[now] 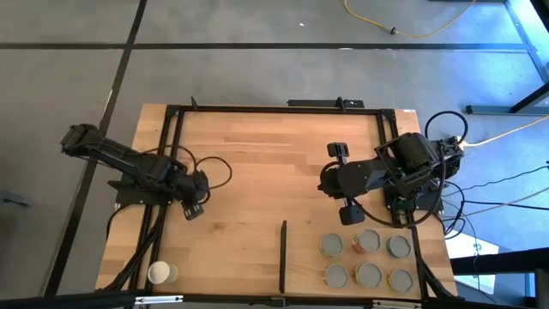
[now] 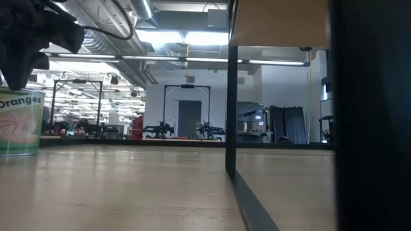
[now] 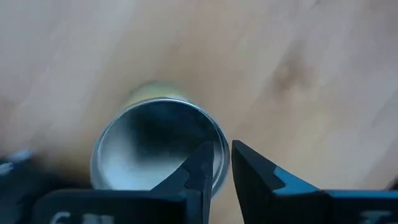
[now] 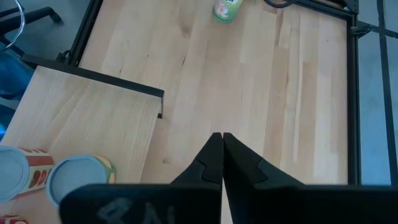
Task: Pick and place cans onto a shelf
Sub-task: Put the canned oranges on the shelf
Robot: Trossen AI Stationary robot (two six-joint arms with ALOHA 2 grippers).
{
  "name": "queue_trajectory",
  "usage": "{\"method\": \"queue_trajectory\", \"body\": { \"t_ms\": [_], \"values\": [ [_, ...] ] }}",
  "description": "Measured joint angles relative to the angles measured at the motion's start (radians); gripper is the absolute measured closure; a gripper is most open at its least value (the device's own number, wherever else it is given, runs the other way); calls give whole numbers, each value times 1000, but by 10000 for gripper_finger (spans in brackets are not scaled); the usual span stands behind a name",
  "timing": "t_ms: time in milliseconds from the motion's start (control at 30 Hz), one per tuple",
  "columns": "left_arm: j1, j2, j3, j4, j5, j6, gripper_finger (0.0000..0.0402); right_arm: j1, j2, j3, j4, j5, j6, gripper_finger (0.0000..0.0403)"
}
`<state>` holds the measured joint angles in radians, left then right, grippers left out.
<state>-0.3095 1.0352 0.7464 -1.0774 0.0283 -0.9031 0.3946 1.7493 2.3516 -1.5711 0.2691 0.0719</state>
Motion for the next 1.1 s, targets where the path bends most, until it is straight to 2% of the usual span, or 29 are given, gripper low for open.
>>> {"method": "queue_trajectory", "body": {
  "t_ms": [167,433,700,1100],
  "values": [
    [-15,40,3,17,-7,-1,348,0,0,0,0,0,-5,397],
    [-19,38,2,9,-9,-2,348,0,0,0,0,0,-5,397],
    [-18,34,65,-171,-74,22,348,0,0,0,0,0,3,397],
    [-18,34,68,-205,-96,20,348,0,1,0,10,0,16,397]
  ]
}}
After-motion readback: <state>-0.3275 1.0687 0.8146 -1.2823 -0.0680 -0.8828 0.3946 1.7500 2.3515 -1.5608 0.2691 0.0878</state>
